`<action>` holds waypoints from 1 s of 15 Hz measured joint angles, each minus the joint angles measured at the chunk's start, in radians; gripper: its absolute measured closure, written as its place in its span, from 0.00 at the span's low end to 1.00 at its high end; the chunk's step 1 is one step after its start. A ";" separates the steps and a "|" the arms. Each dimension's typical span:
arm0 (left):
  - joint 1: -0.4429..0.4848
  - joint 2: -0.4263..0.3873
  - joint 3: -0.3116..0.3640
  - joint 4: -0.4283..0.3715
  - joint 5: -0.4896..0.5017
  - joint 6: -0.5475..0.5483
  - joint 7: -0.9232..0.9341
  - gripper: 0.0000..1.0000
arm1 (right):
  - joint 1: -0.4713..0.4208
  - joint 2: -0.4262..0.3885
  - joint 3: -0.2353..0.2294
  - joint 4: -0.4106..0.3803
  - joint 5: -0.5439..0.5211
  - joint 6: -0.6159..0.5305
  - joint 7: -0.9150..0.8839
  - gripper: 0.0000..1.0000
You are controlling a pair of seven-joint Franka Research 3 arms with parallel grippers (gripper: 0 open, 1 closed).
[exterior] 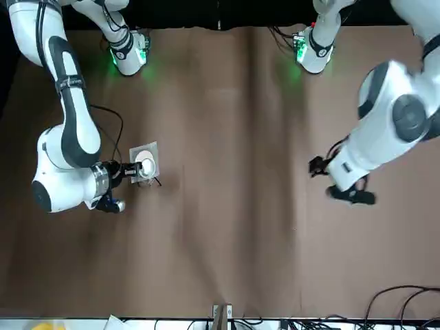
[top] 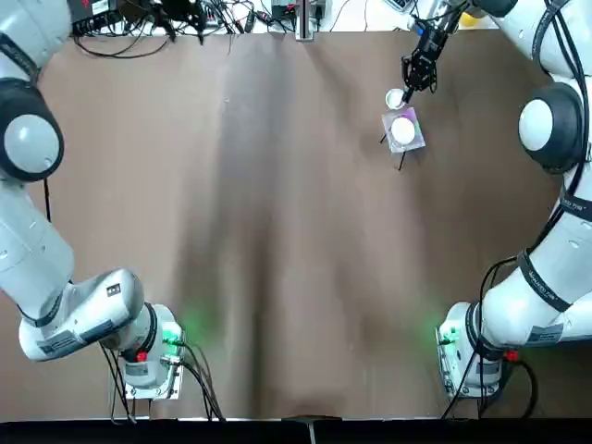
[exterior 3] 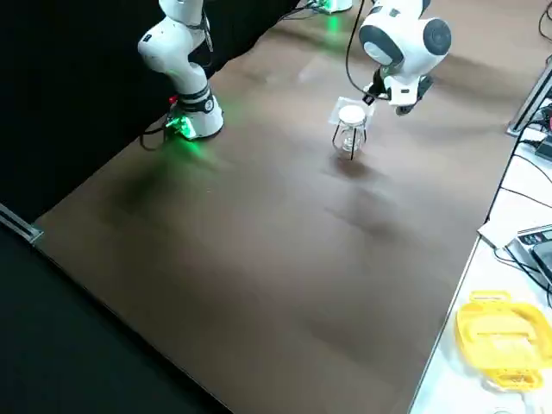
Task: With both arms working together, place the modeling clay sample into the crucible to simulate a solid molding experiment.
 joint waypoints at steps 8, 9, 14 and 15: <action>-0.262 -0.331 0.454 -0.015 -0.154 -0.147 0.022 0.00 | -0.036 0.062 -0.001 -0.018 -0.064 -0.013 -0.179 0.94; -0.319 -0.370 0.535 -0.039 -0.185 -0.156 0.025 0.00 | -0.046 0.063 -0.001 -0.018 -0.064 -0.027 -0.203 0.94; -0.375 -0.489 0.674 -0.202 -0.250 -0.160 0.079 0.00 | -0.068 0.064 0.000 -0.018 -0.065 -0.041 -0.235 0.94; -0.375 -0.494 0.674 -0.207 -0.250 -0.157 0.112 0.00 | -0.067 0.065 0.004 -0.019 -0.065 -0.041 -0.235 0.94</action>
